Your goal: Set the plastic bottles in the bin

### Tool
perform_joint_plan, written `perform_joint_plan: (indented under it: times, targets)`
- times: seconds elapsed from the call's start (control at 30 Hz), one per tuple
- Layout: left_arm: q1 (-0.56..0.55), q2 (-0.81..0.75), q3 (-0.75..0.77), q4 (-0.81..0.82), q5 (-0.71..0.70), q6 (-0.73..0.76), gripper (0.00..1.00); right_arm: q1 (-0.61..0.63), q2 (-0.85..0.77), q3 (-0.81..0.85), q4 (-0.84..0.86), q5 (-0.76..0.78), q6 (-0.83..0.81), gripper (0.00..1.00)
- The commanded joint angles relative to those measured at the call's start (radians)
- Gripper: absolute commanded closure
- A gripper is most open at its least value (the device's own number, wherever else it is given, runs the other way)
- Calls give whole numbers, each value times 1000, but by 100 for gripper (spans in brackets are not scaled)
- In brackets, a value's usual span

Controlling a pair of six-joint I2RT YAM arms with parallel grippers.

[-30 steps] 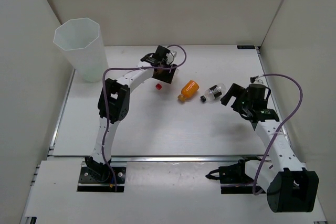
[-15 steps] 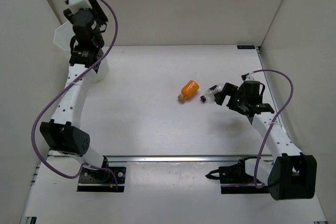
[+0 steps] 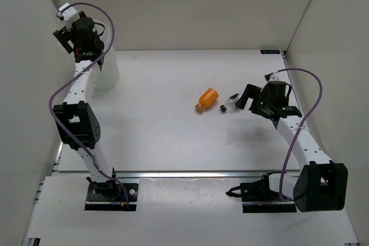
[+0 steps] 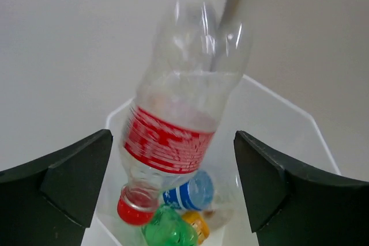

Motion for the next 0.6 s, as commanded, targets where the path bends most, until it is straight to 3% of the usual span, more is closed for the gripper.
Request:
perform_joint_plan:
  times: [0.0, 0.13, 0.23, 0.37, 0.57]
  targets:
    - [-43, -60, 77, -70, 72, -20, 2, 5, 15, 65, -2, 18, -13, 0]
    - [-48, -120, 47, -149, 202, -72, 1, 31, 37, 82, -30, 101, 37, 1]
    - [-127, -155, 54, -265, 343, -58, 1, 51, 46, 82, -30, 159, 80, 0]
    - [-279, -186, -28, -393, 498, -43, 1, 59, 81, 71, 1, 165, 126, 1]
    - [-555, -120, -105, -531, 569, 9, 1, 91, 147, 102, 22, 210, 139, 1]
